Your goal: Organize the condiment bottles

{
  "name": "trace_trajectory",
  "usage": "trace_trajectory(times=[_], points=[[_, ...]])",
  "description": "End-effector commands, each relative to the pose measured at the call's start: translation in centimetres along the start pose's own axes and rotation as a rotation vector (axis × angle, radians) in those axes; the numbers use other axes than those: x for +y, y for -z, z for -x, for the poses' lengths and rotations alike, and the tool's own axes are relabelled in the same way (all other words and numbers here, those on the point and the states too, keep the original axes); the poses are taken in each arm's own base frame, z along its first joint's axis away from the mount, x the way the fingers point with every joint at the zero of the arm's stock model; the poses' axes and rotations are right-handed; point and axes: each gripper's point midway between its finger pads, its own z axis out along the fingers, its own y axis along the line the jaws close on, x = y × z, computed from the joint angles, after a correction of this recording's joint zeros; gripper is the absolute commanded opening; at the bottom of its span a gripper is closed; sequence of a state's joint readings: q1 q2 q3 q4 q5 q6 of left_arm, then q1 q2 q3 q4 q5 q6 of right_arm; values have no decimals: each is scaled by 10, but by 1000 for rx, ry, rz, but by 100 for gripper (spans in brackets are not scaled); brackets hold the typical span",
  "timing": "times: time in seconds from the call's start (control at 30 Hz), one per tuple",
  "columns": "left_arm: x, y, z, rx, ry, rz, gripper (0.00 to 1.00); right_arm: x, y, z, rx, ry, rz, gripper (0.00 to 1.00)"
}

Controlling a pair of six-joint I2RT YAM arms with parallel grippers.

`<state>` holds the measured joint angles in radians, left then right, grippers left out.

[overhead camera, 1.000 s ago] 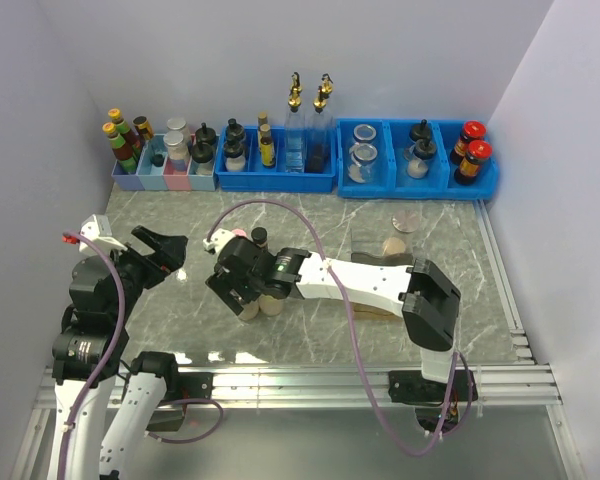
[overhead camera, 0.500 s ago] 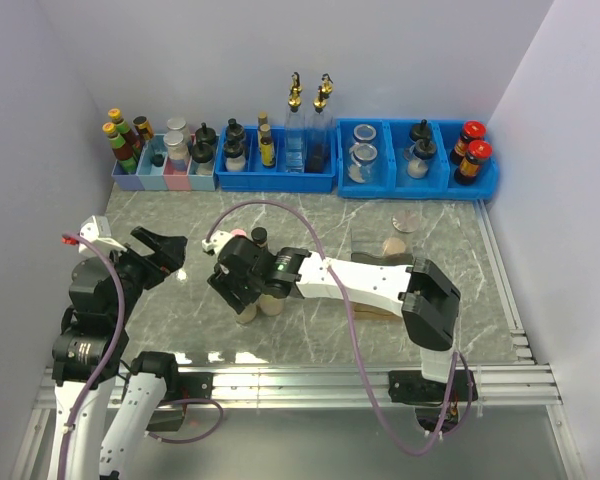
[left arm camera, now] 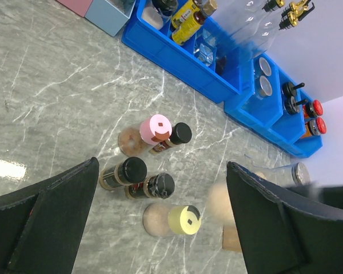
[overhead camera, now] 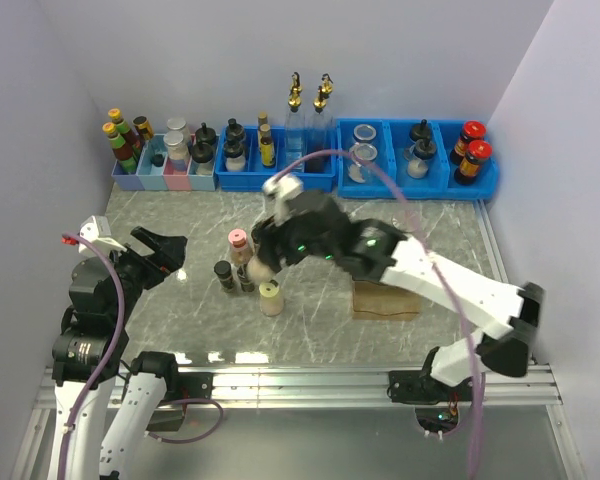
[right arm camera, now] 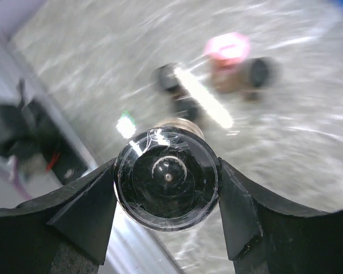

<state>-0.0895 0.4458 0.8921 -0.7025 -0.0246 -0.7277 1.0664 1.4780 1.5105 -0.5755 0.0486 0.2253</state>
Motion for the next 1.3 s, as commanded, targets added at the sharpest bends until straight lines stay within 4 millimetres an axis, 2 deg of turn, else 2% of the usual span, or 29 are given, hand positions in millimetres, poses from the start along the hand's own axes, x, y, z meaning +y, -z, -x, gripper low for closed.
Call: trace_trajectory(times=[0.0,0.07,0.13,0.2,0.23,0.37,0.47,0.8,1.2,1.27], points=[[-6,1,8,-31,17,-20,99,-77,30,20,-111,-113,-224,0],[-8,0,6,-24,20,-28,99,-115,41,15,-109,-178,-367,0],[-8,-1,5,-20,24,-31,99,-163,54,7,-94,-226,-555,0],[-9,-1,4,-17,27,-39,99,-186,58,3,-96,-239,-636,0],[-9,-1,4,-16,27,-40,99,-205,59,-3,-87,-260,-675,0],[-8,0,3,-11,27,-34,99,-243,59,-17,-59,-289,-774,0],[-8,1,3,-9,24,-32,99,-263,56,-26,-34,-301,-816,0],[-7,0,1,-5,23,-30,99,-296,34,-65,52,-350,-835,0],[-10,-2,0,5,28,-46,99,-299,8,-91,120,-371,-802,0],[-10,-3,-1,11,28,-47,99,-300,4,-96,137,-378,-800,5]])
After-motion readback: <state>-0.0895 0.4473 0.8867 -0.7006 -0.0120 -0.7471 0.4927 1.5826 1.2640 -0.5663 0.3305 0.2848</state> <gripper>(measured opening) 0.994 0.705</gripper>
